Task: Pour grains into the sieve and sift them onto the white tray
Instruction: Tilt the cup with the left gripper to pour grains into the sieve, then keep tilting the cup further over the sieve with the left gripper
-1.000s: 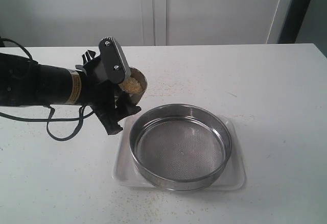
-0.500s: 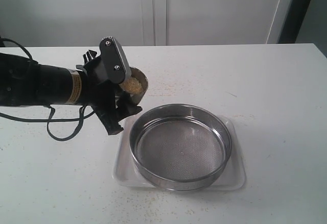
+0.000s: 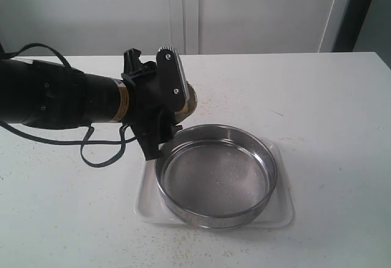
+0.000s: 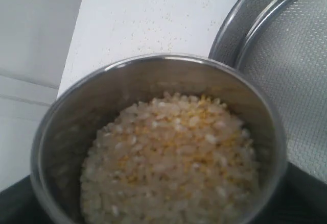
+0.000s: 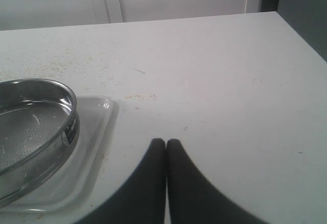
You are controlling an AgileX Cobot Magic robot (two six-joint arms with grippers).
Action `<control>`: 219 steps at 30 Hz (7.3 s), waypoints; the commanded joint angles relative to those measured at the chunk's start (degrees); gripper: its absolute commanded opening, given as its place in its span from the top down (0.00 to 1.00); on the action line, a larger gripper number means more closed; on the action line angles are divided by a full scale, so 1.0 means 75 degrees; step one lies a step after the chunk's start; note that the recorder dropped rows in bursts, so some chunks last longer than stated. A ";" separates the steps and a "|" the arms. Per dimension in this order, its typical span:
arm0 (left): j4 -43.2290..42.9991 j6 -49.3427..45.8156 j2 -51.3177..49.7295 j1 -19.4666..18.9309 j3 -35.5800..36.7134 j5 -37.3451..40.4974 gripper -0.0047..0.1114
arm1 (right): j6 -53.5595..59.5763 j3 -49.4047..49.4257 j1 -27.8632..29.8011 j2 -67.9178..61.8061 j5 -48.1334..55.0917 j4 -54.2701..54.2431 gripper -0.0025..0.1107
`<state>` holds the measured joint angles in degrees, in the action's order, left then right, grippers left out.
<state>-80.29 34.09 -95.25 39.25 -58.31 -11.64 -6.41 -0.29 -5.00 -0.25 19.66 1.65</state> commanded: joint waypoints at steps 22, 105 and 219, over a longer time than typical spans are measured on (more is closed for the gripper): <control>0.0014 -0.3069 -0.0537 0.0188 -0.0146 -0.0126 0.96 | 0.0015 0.0039 0.0044 0.0034 -0.0059 0.0016 0.98; 0.0039 -0.5743 -0.1089 0.0648 -0.0717 0.1351 0.96 | -0.0002 0.0039 0.0044 0.0034 -0.0059 0.0016 0.98; -0.1069 -0.5105 -0.1089 0.1720 -0.0931 0.3939 0.96 | -0.0002 0.0039 0.0044 0.0034 -0.0059 0.0016 0.98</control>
<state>-86.87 -4.84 -104.00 51.73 -64.97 17.05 -6.41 -0.29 -5.00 -0.25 19.66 1.65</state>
